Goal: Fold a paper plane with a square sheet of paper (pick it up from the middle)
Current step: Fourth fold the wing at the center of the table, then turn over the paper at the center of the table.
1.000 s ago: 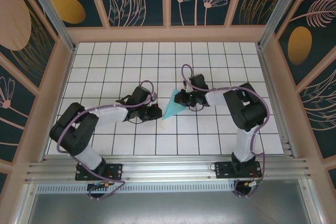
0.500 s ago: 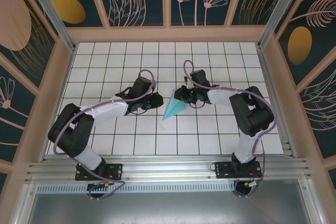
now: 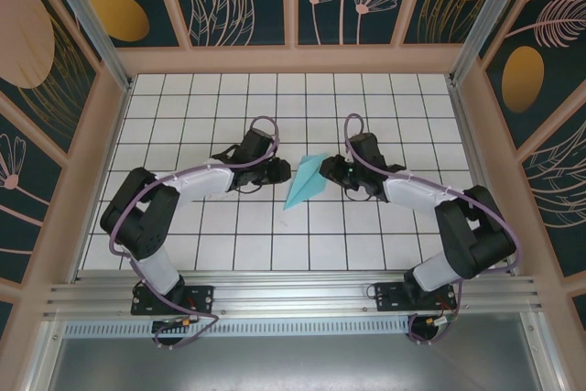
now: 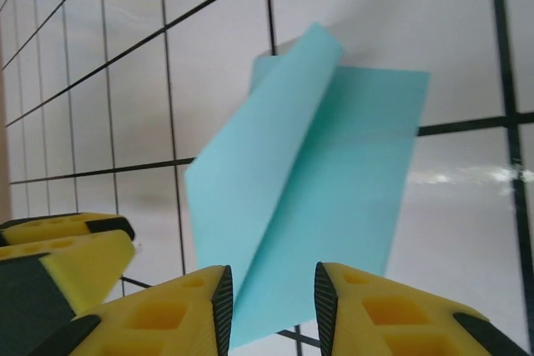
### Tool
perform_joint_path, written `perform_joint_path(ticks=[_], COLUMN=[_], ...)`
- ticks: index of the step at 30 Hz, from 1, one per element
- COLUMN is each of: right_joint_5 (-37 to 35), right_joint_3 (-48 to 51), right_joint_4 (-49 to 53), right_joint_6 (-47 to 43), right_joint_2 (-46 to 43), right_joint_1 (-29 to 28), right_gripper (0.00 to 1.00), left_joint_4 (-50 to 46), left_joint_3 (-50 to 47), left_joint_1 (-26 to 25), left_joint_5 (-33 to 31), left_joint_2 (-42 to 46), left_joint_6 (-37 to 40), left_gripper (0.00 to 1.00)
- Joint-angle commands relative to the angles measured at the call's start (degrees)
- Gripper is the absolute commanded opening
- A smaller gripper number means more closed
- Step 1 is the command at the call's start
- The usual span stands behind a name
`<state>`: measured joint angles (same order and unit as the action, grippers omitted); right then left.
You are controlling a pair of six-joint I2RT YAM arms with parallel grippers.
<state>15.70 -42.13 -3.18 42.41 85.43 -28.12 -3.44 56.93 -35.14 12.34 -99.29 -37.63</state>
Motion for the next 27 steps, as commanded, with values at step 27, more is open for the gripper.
perform_joint_path(ticks=[27], right_joint_5=[7.4], right_joint_3=[4.9], right_joint_4=[-11.8], right_joint_6=[10.8], right_joint_2=[6.6], right_joint_1=[-0.3], right_gripper=[0.51], left_joint_4=[-4.1], left_joint_3=[6.1], left_joint_1=[-3.7], left_joint_5=[-1.1], left_joint_2=[-8.7], left_joint_6=[3.0], left_gripper=[0.45])
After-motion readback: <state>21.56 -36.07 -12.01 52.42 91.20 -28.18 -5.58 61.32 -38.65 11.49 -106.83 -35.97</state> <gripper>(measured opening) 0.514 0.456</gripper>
